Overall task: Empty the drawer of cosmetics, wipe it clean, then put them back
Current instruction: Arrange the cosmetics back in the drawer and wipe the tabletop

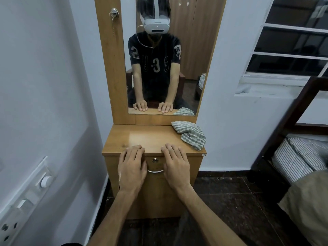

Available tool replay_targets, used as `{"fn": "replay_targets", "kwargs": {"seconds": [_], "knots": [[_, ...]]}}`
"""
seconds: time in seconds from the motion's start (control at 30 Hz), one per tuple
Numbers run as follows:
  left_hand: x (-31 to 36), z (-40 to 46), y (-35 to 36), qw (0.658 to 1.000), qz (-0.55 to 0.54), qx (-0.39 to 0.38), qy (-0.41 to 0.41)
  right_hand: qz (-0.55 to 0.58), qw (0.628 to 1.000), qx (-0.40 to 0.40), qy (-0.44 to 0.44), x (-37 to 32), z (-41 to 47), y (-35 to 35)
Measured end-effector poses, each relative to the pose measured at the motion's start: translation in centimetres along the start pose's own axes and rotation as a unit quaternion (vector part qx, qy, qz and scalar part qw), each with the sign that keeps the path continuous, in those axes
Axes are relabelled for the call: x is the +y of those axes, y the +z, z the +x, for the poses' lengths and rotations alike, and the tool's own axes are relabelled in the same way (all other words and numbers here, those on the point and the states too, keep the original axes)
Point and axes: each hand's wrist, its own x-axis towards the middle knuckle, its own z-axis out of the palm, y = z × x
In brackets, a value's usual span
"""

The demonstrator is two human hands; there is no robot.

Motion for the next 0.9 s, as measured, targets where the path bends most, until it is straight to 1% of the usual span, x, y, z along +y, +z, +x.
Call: {"fn": "replay_targets", "kwargs": {"seconds": [0.27,0.53,0.73,0.83,0.9], "knots": [[0.2,0.3,0.1,1.000,0.006,-0.004,-0.001,0.000,0.999,0.048,-0.006,0.4,-0.1,1.0],[0.2,0.7,0.3,1.000,-0.012,-0.002,-0.004,0.040,0.998,0.058,0.001,0.4,0.0,1.3],[0.5,1.7,-0.1,0.999,-0.025,-0.020,-0.011,0.120,0.992,0.023,0.023,0.2,0.9,-0.6],[0.4,3.7,-0.9,0.999,-0.021,-0.040,0.015,0.149,0.987,-0.031,0.041,1.3,3.4,-2.6],[0.7,5.8,-1.4,0.998,-0.019,-0.059,0.007,0.148,0.984,-0.078,0.059,1.7,5.6,-3.7]]}}
